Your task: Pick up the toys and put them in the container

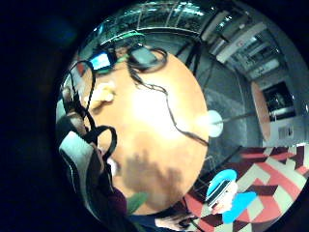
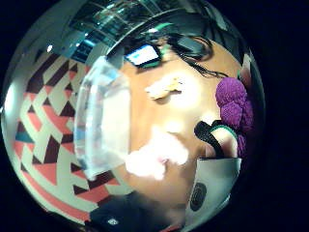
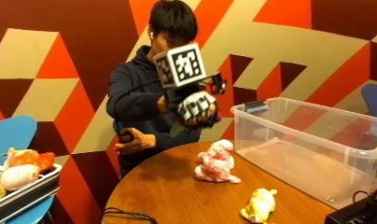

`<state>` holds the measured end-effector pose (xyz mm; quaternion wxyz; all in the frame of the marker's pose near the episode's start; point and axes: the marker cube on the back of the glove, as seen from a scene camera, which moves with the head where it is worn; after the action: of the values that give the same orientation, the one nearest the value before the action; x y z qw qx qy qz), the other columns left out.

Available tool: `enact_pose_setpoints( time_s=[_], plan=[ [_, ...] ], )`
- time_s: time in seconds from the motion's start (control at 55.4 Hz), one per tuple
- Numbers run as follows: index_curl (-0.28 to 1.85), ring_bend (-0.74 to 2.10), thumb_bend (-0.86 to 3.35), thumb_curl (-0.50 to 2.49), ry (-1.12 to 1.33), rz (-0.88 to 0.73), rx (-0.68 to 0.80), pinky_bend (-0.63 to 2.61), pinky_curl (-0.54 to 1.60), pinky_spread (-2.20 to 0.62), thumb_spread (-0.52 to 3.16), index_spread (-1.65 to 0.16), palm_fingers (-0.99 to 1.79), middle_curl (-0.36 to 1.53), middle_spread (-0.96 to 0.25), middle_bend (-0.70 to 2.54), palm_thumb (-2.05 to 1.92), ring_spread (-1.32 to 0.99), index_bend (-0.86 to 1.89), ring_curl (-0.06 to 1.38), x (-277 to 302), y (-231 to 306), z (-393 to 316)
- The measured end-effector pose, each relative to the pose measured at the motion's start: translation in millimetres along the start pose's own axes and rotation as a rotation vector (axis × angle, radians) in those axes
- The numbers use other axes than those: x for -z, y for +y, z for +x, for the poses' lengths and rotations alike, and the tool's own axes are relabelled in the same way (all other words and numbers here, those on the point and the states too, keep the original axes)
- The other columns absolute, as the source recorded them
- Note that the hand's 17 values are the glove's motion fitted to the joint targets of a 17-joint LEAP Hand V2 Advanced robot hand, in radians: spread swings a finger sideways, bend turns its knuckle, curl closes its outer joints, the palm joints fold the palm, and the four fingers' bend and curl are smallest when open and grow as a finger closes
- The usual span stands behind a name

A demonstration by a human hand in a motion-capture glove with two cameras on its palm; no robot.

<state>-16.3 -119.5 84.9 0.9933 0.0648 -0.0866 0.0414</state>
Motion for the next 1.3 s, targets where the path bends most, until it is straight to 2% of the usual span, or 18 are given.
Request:
enact_pose_setpoints(
  time_s=[0.072,0.144,0.271,0.397,0.523,0.541,0.559,0.577,0.595,0.632,0.65,0.686,0.776,0.92,1.137,1.299],
  plan=[
    [0.18,1.44,0.25,0.73,-0.028,0.057,0.063,1.19,0.45,-0.38,1.00,-0.21,1.08,0.76,-0.20,1.10,0.67,-0.31,0.73,0.54,32.6,12.3,-46.2],
    [0.21,1.44,0.25,0.78,-0.043,0.099,0.197,1.19,0.46,-0.38,0.95,-0.21,1.07,0.79,-0.20,1.12,0.66,-0.31,0.78,0.55,58.9,14.9,-91.1],
    [0.25,1.46,0.25,0.86,-0.022,0.138,0.377,1.20,0.49,-0.39,0.87,-0.21,1.04,0.84,-0.21,1.14,0.65,-0.31,0.84,0.57,81.5,10.7,-172.9],
    [0.27,1.48,0.23,0.93,-0.108,0.142,0.458,1.26,0.53,-0.39,0.81,-0.22,0.97,0.87,-0.22,1.13,0.61,-0.31,0.83,0.59,69.8,24.6,-253.7],
    [0.26,1.48,0.20,0.97,-0.091,0.059,0.457,1.35,0.56,-0.39,0.80,-0.24,0.78,0.89,-0.22,1.07,0.57,-0.31,0.68,0.60,34.9,13.2,-290.6],
    [0.23,1.47,0.18,0.95,-0.079,0.037,0.461,1.41,0.57,-0.39,0.83,-0.22,0.64,0.87,-0.22,1.00,0.54,-0.31,0.55,0.60,29.1,12.3,-293.8],
    [0.26,1.48,0.18,0.96,-0.064,0.012,0.461,1.41,0.58,-0.39,0.82,-0.23,0.70,0.89,-0.23,1.03,0.55,-0.31,0.59,0.61,23.3,10.9,-295.9],
    [0.22,1.48,0.16,0.92,-0.045,-0.016,0.459,1.42,0.57,-0.38,0.91,-0.21,0.53,0.84,-0.22,0.91,0.50,-0.31,0.46,0.60,17.6,9.1,-296.7],
    [0.23,1.48,0.15,0.91,-0.022,-0.042,0.460,1.44,0.58,-0.38,0.96,-0.20,0.49,0.84,-0.22,0.86,0.48,-0.31,0.45,0.60,12.1,7.5,-296.6],
    [0.23,1.42,0.08,0.83,0.019,-0.084,0.484,1.41,0.58,-0.37,1.07,-0.18,0.21,0.79,-0.20,0.74,0.33,-0.31,0.36,0.58,3.0,7.4,-295.7],
    [0.23,1.40,0.06,0.80,0.032,-0.095,0.504,1.42,0.58,-0.36,1.11,-0.18,0.14,0.78,-0.19,0.69,0.30,-0.30,0.34,0.58,-0.2,8.9,-295.2],
    [0.25,1.22,-0.01,0.74,0.046,-0.103,0.543,1.35,0.56,-0.29,1.15,-0.16,-0.20,0.74,-0.15,0.59,0.19,-0.26,0.37,0.54,-3.8,12.2,-292.9],
    [0.24,1.01,-0.04,0.64,0.064,-0.100,0.562,1.24,0.47,-0.19,1.23,-0.15,-0.16,0.67,-0.11,0.51,0.08,-0.21,0.33,0.44,-2.3,13.6,-274.7],
    [0.27,0.87,-0.03,0.53,0.028,-0.161,0.614,1.12,0.40,-0.09,1.30,-0.15,-0.09,0.62,-0.07,0.43,-0.01,-0.16,0.29,0.37,12.8,24.2,-224.6],
    [0.31,0.64,-0.03,0.43,0.133,-0.293,0.492,0.98,0.35,-0.01,1.33,-0.17,-0.12,0.58,-0.04,0.37,-0.03,-0.09,0.21,0.30,8.0,34.1,-120.6],
    [0.32,0.49,-0.01,0.39,0.111,-0.438,0.454,0.93,0.33,0.02,1.31,-0.19,-0.15,0.53,-0.01,0.27,0.00,-0.05,0.15,0.25,-38.1,39.1,-66.8]
  ],
)
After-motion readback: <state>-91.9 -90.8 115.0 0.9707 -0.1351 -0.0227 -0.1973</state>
